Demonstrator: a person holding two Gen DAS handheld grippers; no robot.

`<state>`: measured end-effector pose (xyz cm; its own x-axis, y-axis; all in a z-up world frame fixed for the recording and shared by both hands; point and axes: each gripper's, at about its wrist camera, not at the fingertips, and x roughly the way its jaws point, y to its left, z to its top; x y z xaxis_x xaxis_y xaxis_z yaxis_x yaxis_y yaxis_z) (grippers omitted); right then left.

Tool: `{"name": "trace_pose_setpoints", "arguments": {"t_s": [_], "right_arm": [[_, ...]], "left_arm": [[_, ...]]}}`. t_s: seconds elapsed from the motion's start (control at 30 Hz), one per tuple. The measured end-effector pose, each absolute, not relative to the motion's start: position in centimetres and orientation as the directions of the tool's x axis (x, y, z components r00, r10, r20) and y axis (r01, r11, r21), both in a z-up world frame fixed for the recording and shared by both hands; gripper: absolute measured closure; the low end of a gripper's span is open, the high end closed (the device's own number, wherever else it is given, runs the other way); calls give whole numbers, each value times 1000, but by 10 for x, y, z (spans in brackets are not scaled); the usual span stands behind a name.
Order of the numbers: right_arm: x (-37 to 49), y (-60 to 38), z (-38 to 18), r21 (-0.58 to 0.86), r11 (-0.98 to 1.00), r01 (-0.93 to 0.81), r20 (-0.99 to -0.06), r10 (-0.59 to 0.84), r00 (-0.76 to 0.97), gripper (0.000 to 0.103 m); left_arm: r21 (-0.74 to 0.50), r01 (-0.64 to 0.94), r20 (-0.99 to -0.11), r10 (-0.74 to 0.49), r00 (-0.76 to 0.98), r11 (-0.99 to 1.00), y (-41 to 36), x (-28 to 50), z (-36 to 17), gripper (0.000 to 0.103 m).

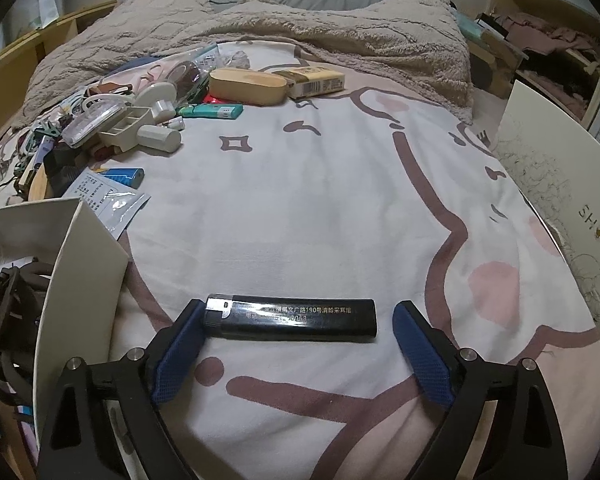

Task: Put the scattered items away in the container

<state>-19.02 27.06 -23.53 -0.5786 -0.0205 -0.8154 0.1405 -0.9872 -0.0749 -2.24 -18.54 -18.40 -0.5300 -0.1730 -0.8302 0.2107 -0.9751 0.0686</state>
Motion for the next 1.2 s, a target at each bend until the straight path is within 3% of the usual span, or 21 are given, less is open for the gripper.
{"name": "trace_pose_setpoints", "arguments": {"t_s": [0.17,0.23,0.43,0.7,0.8,1.2], "right_arm": [[-190,270,-235,-74,-987,142,-816,-22,-577,15],[-189,269,-234,-60,-987,147,-819,-35,-572,22],[-185,266,-233,-52,-987,154,-818,-46,-573,22],[-184,267,-231,-25,-989,144,-819,-62,-570,22],[-184,268,-229,-5,-990,139,-819,-75,-568,22],[-181,275,-219,55,-991,119,-803,-115,-584,22]], "left_arm": [[80,111,-794,-130,-593,-991,-159,-26,-176,10],[89,72,-790,-114,-603,-993,-151,-30,-178,10],[128,-9,-805,-99,-584,-992,-131,-41,-191,10],[87,0,-822,-72,-565,-996,-133,-51,-198,10],[78,-8,-822,-60,-566,-997,-131,-51,-198,20],[85,6,-776,-70,-627,-996,-129,-42,-182,20]]}}
